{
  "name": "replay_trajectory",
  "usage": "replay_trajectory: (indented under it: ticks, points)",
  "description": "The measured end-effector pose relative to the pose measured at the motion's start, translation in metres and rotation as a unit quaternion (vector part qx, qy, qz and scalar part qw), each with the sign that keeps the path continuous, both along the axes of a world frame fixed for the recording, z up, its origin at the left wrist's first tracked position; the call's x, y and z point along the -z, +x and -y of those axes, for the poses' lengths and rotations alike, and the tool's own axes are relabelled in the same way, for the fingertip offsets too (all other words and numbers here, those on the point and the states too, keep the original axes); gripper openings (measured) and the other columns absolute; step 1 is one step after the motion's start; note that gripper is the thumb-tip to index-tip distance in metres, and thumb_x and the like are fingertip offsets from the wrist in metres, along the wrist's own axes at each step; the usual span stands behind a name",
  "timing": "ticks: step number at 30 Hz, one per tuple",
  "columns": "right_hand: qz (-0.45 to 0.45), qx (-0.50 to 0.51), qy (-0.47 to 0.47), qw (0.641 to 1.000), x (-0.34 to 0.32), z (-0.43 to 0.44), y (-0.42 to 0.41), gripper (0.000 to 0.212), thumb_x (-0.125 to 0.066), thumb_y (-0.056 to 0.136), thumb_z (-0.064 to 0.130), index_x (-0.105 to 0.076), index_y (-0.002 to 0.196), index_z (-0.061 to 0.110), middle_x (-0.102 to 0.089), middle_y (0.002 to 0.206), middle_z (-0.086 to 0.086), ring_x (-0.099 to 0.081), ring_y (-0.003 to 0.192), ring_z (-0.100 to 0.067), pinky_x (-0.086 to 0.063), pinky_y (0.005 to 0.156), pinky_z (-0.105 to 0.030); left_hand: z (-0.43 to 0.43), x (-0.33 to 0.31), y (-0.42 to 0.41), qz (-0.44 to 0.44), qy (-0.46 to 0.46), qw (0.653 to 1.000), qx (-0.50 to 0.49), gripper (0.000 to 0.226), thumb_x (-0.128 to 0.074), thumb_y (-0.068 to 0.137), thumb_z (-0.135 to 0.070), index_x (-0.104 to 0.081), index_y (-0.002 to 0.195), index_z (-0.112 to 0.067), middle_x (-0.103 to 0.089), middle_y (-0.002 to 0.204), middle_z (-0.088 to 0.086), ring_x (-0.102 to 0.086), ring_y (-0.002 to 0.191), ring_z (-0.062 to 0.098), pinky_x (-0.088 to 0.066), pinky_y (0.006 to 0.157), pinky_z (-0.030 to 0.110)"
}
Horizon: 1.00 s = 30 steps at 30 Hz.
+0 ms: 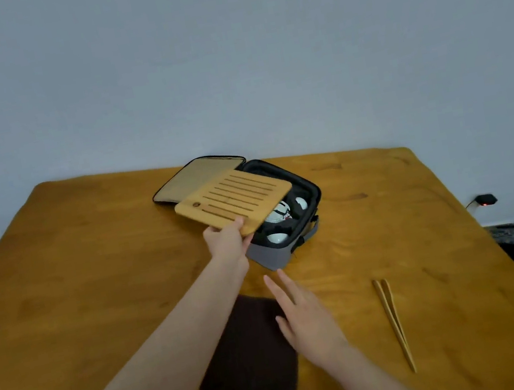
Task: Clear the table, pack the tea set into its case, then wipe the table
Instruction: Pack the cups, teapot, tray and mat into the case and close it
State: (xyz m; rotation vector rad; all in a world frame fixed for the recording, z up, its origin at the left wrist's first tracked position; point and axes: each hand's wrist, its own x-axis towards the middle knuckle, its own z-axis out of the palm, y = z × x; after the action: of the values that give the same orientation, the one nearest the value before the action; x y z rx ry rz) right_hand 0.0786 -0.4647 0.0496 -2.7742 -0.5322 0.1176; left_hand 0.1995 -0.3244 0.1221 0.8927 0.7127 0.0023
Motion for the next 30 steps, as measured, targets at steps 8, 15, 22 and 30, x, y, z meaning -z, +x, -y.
replay_trajectory:
  ticks: [8,15,22,30]
  points:
    - [-0.037,-0.02,0.032,0.999,0.007,0.051,-0.016,0.08,-0.042,0.101,0.027,0.023,0.144,0.045,0.008,0.163,0.005,-0.015,0.148,-0.015,-0.02,0.118,-0.03,0.065,0.025,0.048,-0.057,0.109,0.992,0.006,0.043,-0.059,0.09,0.003,-0.044,0.126,-0.016,-0.055,0.112,0.007,-0.055,0.098,0.023,-0.056,0.08,0.036]
    - [-0.051,-0.028,0.046,0.997,0.014,0.091,-0.018,0.083,-0.038,0.102,0.03,0.037,0.129,0.051,0.013,0.162,0.008,-0.011,0.148,-0.011,-0.019,0.118,-0.027,0.092,0.044,0.057,-0.121,0.152,0.981,-0.007,0.031,-0.057,0.09,0.0,-0.043,0.115,-0.013,-0.05,0.108,0.009,-0.05,0.088,0.024,-0.052,0.093,0.048]
    - [-0.056,-0.049,0.051,0.996,0.015,0.094,-0.011,0.081,-0.037,0.103,0.031,0.037,0.131,0.048,0.015,0.162,0.007,-0.008,0.149,-0.011,-0.014,0.118,-0.028,0.087,0.02,0.063,-0.172,0.166,0.97,0.055,0.063,-0.05,0.094,-0.01,-0.021,0.15,-0.01,-0.038,0.144,0.017,-0.042,0.128,0.035,-0.041,0.106,0.048]
    - [-0.106,-0.06,0.031,0.992,0.007,0.076,-0.008,0.076,-0.043,0.102,0.029,0.016,0.148,0.043,0.008,0.163,0.007,-0.016,0.147,-0.015,-0.024,0.117,-0.033,0.1,-0.006,0.041,-0.163,0.183,0.951,0.186,0.061,-0.051,0.099,-0.021,-0.022,0.15,-0.005,-0.025,0.155,0.017,-0.024,0.141,0.032,-0.023,0.114,0.042]
